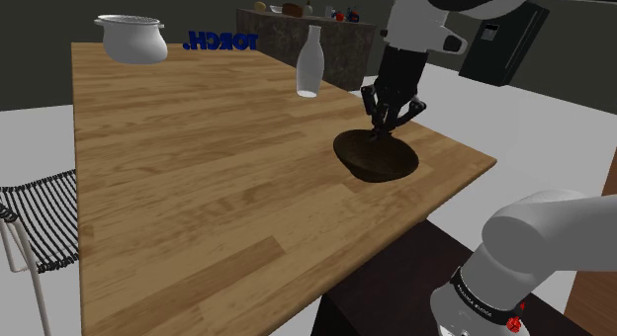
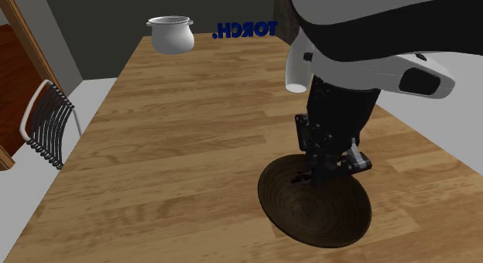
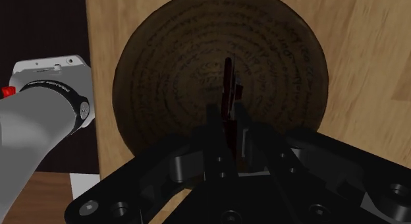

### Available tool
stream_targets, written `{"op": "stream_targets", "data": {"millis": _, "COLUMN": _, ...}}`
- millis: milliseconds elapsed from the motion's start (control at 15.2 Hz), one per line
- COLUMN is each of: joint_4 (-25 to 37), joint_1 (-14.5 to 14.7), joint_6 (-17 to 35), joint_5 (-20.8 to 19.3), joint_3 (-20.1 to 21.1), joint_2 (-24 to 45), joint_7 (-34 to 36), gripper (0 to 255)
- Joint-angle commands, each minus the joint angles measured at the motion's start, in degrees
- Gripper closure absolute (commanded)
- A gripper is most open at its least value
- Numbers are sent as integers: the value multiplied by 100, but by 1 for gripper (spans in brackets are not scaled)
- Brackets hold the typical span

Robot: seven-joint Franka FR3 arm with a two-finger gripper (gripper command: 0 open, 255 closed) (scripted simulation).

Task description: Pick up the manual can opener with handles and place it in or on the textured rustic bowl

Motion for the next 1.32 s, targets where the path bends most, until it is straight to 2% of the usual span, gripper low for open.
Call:
{"op": "stream_targets", "data": {"millis": 0, "joint_4": -172, "joint_1": 12, "joint_6": 149, "joint_5": 30, "joint_3": 33, "joint_2": -24, "joint_7": -19, "gripper": 255}}
{"op": "stream_targets", "data": {"millis": 528, "joint_4": -253, "joint_1": 19, "joint_6": 217, "joint_5": 46, "joint_3": 49, "joint_2": -38, "joint_7": -27, "gripper": 255}}
{"op": "stream_targets", "data": {"millis": 594, "joint_4": -253, "joint_1": 19, "joint_6": 217, "joint_5": 46, "joint_3": 49, "joint_2": -38, "joint_7": -27, "gripper": 0}}
{"op": "stream_targets", "data": {"millis": 924, "joint_4": -253, "joint_1": 19, "joint_6": 217, "joint_5": 46, "joint_3": 49, "joint_2": -38, "joint_7": -27, "gripper": 0}}
{"op": "stream_targets", "data": {"millis": 1188, "joint_4": 571, "joint_1": -61, "joint_6": -421, "joint_5": -113, "joint_3": -109, "joint_2": 154, "joint_7": 27, "gripper": 0}}
{"op": "stream_targets", "data": {"millis": 1254, "joint_4": 571, "joint_1": -61, "joint_6": -422, "joint_5": -113, "joint_3": -109, "joint_2": 154, "joint_7": 27, "gripper": 0}}
